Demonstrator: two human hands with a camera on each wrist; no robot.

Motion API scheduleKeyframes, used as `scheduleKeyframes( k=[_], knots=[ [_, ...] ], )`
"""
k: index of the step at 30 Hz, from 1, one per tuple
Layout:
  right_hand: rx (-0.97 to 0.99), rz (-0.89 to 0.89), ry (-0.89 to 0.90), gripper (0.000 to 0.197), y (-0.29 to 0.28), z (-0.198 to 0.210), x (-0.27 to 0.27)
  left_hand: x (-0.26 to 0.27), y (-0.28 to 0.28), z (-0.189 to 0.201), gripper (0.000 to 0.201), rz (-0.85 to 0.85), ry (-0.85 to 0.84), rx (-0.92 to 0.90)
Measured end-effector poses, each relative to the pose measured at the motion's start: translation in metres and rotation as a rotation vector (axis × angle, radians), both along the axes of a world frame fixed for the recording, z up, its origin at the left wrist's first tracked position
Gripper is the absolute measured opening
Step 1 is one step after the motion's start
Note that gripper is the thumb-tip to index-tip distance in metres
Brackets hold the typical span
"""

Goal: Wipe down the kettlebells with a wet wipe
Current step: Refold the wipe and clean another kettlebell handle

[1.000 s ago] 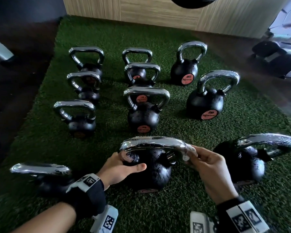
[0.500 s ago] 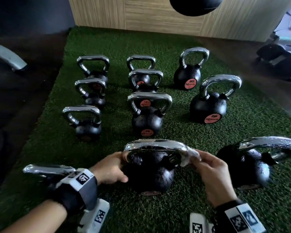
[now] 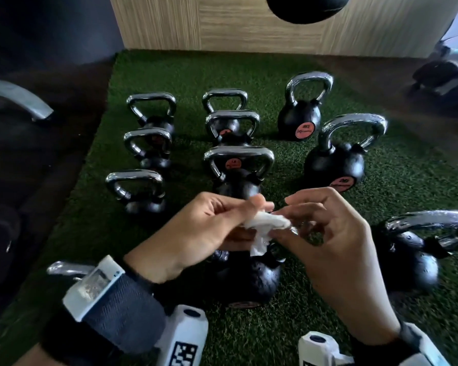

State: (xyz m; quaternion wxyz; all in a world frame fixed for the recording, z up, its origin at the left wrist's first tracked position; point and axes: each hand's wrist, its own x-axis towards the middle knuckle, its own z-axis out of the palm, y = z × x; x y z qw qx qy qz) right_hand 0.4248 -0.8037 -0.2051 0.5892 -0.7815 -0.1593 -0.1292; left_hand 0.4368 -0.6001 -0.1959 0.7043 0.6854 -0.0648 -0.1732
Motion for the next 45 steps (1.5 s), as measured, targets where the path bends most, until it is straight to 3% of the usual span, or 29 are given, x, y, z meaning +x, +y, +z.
scheduleKeyframes(
  k=[6,10,13,15,17,21,27,31,34,39,45],
  knots=[
    [-0.08,-0.144,-0.076,0.043,0.005,-0.013,0.005,-0.006,-0.003,-0.013,0.03,0.081,-0.004,-0.101],
    [0.062,-0.075,-0.004,0.046,-0.016,-0.047,0.008,-0.01,-0.002,-0.024,0.028,0.351,-0.454,0.342],
    [0.209,-0.126,0.284,0.058,-0.028,-0.09,0.015,-0.011,-0.012,-0.039,0.028,0.456,-0.667,0.511],
    [0.303,-0.019,0.455,0.065,-0.025,-0.117,0.02,-0.009,-0.02,-0.049,0.027,0.455,-0.75,0.648],
    [0.323,0.054,0.501,0.057,-0.017,-0.14,0.022,-0.009,-0.03,-0.056,0.025,0.437,-0.785,0.777],
    [0.186,-0.116,0.424,0.035,-0.004,-0.172,0.022,-0.014,-0.03,-0.062,0.025,0.463,-0.77,0.923],
    [0.134,-0.152,0.4,0.029,-0.007,-0.182,0.026,-0.021,-0.018,-0.065,0.026,0.579,-0.717,0.954],
    [-0.01,-0.198,0.377,0.028,-0.009,-0.18,0.025,-0.027,-0.015,-0.074,0.025,0.664,-0.688,0.862],
    [-0.06,-0.216,0.325,0.027,-0.008,-0.181,0.023,-0.033,0.004,-0.086,0.024,0.783,-0.571,0.657],
    [-0.083,-0.22,0.288,0.026,-0.007,-0.182,0.023,-0.034,0.006,-0.101,0.025,0.779,-0.583,0.515],
    [-0.096,-0.201,0.3,0.021,-0.01,-0.178,0.025,-0.037,0.013,-0.132,0.024,0.879,-0.286,0.103]
  ],
)
